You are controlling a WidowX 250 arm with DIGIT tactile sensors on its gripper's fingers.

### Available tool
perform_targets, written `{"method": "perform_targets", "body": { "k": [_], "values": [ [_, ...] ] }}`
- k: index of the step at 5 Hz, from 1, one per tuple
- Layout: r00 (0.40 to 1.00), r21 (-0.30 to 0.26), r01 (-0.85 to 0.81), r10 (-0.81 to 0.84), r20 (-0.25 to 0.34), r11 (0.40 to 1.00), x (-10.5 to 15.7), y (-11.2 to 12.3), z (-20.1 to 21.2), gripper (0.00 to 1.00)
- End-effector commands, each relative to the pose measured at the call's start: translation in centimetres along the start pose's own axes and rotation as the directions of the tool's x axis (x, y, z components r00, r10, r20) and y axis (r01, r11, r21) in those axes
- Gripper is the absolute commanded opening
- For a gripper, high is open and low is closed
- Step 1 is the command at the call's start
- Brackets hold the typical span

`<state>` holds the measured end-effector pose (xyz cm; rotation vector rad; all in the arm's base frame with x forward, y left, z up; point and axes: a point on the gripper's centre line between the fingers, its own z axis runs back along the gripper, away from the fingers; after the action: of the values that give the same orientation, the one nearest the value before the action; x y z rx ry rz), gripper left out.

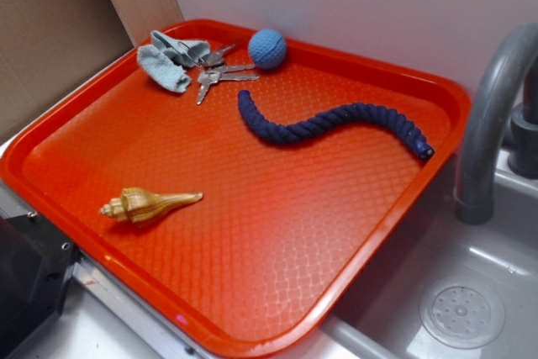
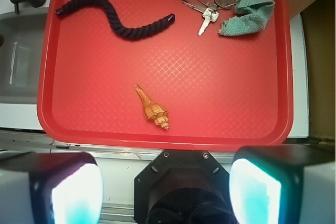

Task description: Grab the blue ball.

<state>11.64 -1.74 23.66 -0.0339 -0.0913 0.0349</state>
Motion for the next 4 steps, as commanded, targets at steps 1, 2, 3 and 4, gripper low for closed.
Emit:
{"method": "perform_targets", "body": {
  "k": [1, 2, 3, 4],
  "values": [
    [1.000, 0.000, 0.000, 0.000, 0.000, 1.000, 0.0, 0.0, 0.0, 1.00],
    [0.979, -0.076, 0.180, -0.172, 0.105, 0.981, 4.1, -0.4, -3.1, 1.00],
    [0.959, -0.083, 0.237, -0.219, 0.179, 0.968, 8.6, -0.7, -5.2, 1.00],
    [0.951, -0.067, 0.236, -0.216, 0.221, 0.969, 11.6, 1.0, -7.8, 1.00]
  ]
}}
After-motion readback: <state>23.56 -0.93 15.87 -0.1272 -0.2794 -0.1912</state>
